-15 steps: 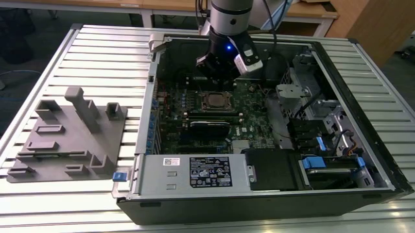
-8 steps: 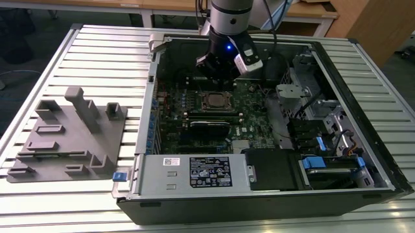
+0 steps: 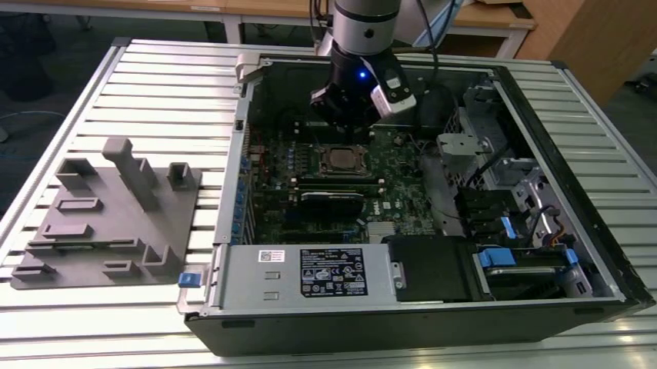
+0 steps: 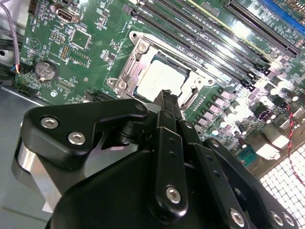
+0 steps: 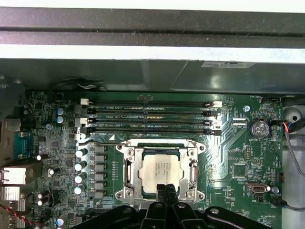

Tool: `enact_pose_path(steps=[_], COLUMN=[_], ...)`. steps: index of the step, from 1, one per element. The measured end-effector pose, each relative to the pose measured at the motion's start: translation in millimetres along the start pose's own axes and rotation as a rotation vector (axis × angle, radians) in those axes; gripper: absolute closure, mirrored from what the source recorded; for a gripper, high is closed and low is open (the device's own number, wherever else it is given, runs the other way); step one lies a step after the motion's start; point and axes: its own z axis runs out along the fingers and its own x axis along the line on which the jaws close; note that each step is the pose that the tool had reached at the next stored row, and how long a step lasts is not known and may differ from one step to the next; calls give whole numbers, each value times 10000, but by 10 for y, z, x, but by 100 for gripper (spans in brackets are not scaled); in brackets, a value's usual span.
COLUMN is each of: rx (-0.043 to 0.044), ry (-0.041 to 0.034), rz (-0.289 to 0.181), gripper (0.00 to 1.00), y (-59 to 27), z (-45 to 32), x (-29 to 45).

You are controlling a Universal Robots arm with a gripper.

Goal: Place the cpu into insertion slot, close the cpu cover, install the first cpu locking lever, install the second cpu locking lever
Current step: 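Install the first cpu locking lever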

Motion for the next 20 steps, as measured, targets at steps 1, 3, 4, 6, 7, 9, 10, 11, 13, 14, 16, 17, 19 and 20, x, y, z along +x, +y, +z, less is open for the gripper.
enact_pose_path(steps=[1,3,4,6,7,9,10,11,13,14,16,17,19,20], rx=[0,1,1,1,-1,0,0,0,1,0,0,0,0,0], ry=[0,0,0,0,-1,0,0,0,0,0,0,-1,0,0], rz=[0,1,0,0,0,1,1,0,-1,0,2,0,-1,0], gripper=[89,89,89,89,89,89,89,89,89,89,89,89,89,89], y=[0,0,0,-1,0,0,0,0,0,0,0,-1,0,-1], z=[0,0,-1,-1,0,0,-1,-1,-1,-1,-1,-1,-2,-2], x=[0,7,18,52,68,91,97,98,98,99,110,121,153,169])
